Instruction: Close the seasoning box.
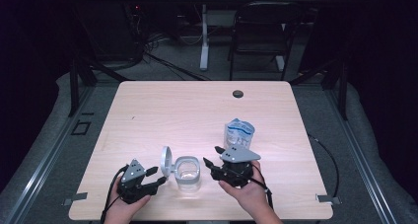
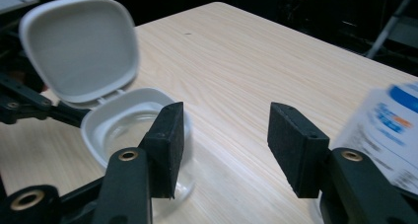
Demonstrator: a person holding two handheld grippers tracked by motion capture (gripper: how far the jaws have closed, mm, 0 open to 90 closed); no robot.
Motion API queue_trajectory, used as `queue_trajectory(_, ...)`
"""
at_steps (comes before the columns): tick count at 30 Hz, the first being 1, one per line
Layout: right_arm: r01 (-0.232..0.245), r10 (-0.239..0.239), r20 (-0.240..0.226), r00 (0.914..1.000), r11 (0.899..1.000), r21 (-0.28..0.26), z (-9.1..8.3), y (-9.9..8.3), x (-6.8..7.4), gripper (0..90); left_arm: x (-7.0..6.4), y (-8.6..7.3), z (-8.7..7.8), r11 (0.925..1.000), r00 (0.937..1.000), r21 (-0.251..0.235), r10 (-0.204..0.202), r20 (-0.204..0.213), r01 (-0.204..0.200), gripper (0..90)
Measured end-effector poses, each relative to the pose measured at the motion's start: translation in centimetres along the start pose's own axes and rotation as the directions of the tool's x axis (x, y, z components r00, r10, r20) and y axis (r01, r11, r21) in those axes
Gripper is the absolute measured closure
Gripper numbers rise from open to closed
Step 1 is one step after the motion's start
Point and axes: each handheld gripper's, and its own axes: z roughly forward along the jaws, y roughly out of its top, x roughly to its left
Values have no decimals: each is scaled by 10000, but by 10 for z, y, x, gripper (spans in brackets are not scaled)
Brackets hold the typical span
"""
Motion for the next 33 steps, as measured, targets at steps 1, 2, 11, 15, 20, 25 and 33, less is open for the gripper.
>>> queue_trajectory(1,-38,38,51,10000,10000,-13,-1,-1,-3,484,0,0,0,10000,10000,-7,16,6,-16,508)
queue_trajectory(2,-90,90,93,9999,10000,-10,-3,-2,-6,484,0,0,0,10000,10000,-12,6,21,-6,507)
queue_trajectory(11,-375,377,469,9982,9993,-53,-17,-2,-30,486,1,0,0,10000,10000,-55,-28,74,28,511)
queue_trajectory(15,-586,590,574,9966,9982,-98,-21,-1,-40,496,1,0,-1,10000,10000,-77,-32,76,32,514)
queue_trajectory(20,-762,770,827,9936,9970,-137,-27,0,-52,501,1,0,-2,10000,9999,-18,-15,111,15,514)
queue_trajectory(25,-924,926,1052,9901,9957,-69,-33,0,-63,502,1,0,-1,10000,9999,-2,-50,99,50,515)
queue_trajectory(33,-1358,1366,1289,9822,9906,-150,-39,-3,-78,508,0,0,-1,10000,10000,-42,-51,48,52,514)
